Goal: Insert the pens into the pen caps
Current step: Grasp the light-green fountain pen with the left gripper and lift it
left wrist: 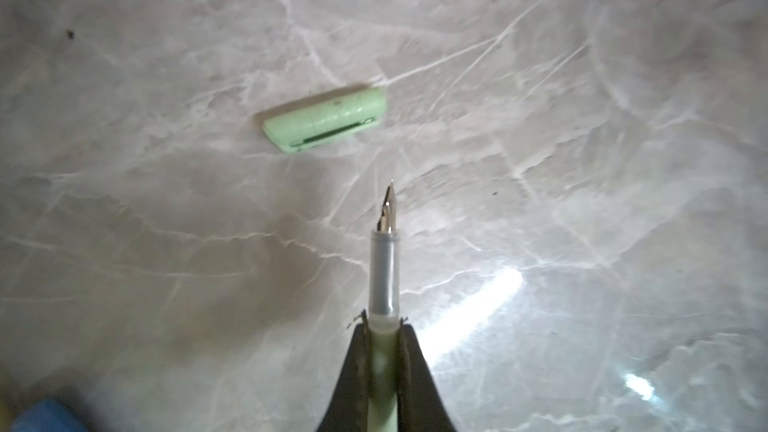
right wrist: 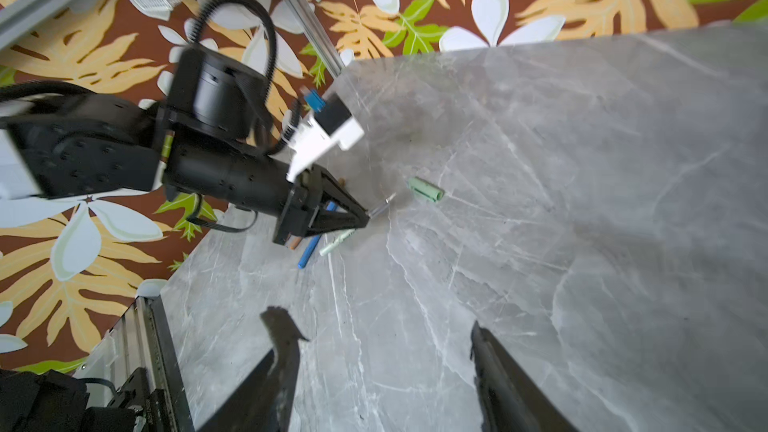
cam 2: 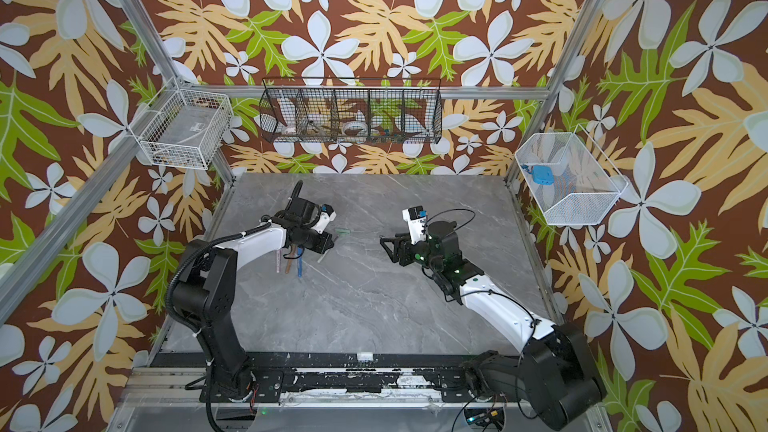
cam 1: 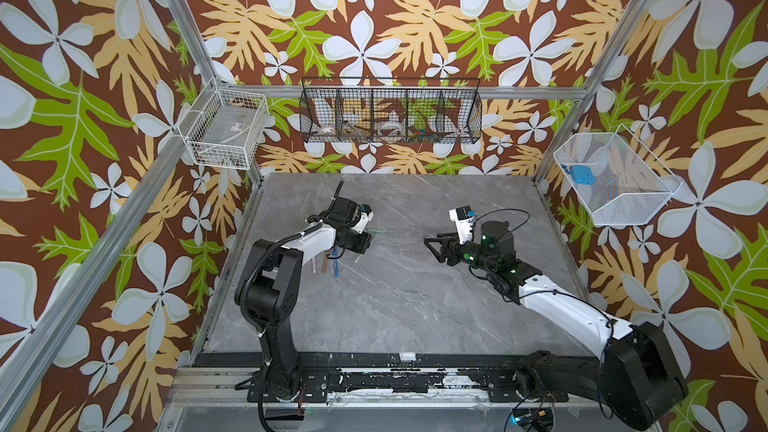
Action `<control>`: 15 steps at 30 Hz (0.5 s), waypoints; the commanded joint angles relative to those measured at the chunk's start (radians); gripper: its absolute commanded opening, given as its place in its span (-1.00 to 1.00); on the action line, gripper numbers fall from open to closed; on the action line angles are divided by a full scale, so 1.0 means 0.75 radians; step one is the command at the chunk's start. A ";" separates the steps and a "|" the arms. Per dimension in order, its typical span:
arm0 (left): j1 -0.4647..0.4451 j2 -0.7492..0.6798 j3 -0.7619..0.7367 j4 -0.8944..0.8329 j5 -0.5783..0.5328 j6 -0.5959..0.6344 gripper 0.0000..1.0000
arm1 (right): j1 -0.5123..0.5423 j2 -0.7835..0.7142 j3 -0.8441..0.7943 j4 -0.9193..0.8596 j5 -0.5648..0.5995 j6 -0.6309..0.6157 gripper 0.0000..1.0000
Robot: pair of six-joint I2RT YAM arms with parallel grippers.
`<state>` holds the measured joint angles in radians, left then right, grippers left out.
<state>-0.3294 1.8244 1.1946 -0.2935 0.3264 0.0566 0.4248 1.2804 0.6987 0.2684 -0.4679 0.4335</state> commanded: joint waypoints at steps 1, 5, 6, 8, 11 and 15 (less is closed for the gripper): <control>-0.032 -0.061 -0.053 0.131 0.147 -0.119 -1.00 | 0.005 0.068 -0.032 0.156 -0.100 0.124 0.31; -0.089 -0.148 -0.166 0.344 0.236 -0.256 -1.00 | 0.038 0.183 -0.095 0.425 -0.167 0.278 0.31; -0.099 -0.168 -0.197 0.400 0.252 -0.289 -1.00 | 0.050 0.210 -0.105 0.488 -0.182 0.311 0.31; -0.116 -0.203 -0.249 0.508 0.272 -0.343 -1.00 | 0.064 0.256 -0.124 0.600 -0.193 0.377 0.31; -0.127 -0.259 -0.350 0.733 0.341 -0.436 -1.00 | 0.071 0.331 -0.141 0.774 -0.215 0.477 0.31; -0.146 -0.274 -0.390 0.867 0.412 -0.492 -1.00 | 0.069 0.425 -0.158 1.019 -0.247 0.596 0.30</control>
<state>-0.4297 1.6245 0.9115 0.1936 0.5678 -0.2512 0.4763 1.5738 0.5861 0.8089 -0.6182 0.7830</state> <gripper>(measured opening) 0.114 0.650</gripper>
